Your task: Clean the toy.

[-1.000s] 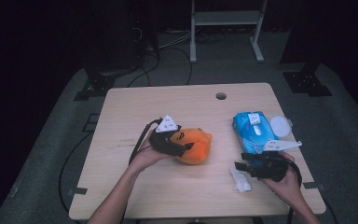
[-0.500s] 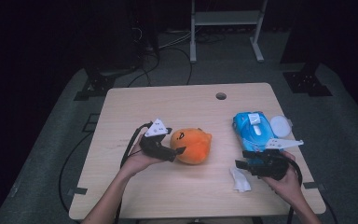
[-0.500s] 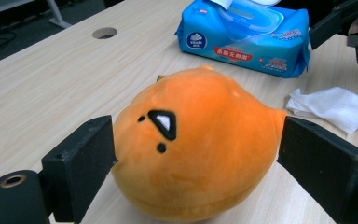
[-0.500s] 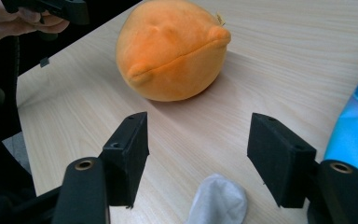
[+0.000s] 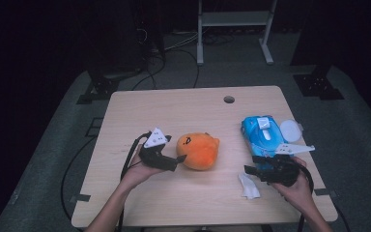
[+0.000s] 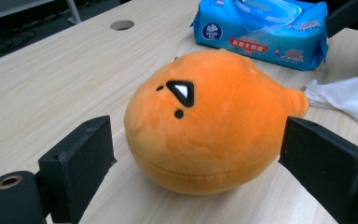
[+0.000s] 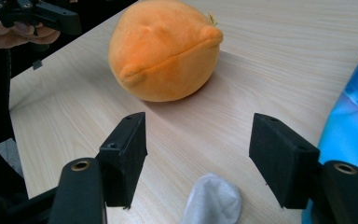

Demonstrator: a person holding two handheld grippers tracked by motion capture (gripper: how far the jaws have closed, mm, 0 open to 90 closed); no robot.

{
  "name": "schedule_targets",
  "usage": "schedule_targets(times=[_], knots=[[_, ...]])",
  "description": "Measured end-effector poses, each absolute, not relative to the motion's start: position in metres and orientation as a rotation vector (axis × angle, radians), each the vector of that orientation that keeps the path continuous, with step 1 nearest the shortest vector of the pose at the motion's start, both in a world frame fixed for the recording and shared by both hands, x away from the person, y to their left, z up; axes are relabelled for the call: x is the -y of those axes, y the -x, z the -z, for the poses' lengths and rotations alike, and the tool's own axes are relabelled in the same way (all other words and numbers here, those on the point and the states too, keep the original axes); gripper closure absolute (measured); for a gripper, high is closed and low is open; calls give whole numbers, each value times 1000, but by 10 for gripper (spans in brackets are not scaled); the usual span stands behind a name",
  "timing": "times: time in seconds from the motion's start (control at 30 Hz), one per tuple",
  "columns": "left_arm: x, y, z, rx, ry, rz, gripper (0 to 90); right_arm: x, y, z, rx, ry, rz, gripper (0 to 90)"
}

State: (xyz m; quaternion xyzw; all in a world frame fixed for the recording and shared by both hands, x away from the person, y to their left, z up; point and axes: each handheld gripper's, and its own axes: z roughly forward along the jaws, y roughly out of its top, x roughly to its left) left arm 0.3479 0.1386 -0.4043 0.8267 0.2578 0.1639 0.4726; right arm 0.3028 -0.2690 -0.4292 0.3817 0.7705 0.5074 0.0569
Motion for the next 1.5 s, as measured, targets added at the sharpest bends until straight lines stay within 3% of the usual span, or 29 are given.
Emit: schedule_targets(times=[1.5], knots=[[-184, -309, 448, -742, -2043, -356, 85, 269, -298, 431, -2326, -1142, -1540, 300]])
